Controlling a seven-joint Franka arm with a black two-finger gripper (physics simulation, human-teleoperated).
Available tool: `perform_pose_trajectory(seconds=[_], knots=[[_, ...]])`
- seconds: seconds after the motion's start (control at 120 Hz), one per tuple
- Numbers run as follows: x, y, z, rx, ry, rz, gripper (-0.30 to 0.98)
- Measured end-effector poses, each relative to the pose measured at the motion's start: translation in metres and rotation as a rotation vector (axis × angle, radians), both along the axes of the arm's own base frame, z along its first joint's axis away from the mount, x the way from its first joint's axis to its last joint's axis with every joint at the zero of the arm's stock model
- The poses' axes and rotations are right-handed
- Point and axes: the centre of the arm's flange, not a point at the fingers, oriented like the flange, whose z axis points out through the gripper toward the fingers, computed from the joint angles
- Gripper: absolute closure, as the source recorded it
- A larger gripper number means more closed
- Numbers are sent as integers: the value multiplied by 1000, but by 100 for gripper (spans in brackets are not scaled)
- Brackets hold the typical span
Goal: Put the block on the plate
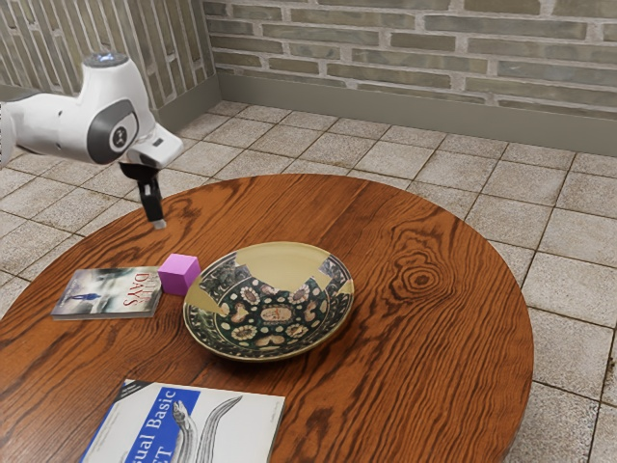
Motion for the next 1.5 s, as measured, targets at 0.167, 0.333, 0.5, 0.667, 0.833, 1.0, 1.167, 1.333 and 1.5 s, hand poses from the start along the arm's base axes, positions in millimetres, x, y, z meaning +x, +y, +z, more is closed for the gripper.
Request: perform_pose_trajectory(seconds=[0.167, 0.333, 0.5, 0.667, 0.833, 1.0, 1.167, 1.333, 1.5], knots=[[12, -11, -15, 30, -7, -155, 0], [35, -14, -42, 38, -1, -286, 0], [35, -10, -59, 39, 22, -366, 0], [20, 10, -78, 23, 55, -388, 0], [25, 16, -105, 1, 79, -426, 0], [29, 17, -120, -20, 87, -452, 0], [31, 17, -124, -55, 78, -447, 0], [35, 18, -136, -75, 84, -450, 0], [36, 13, -133, -79, 80, -465, 0]])
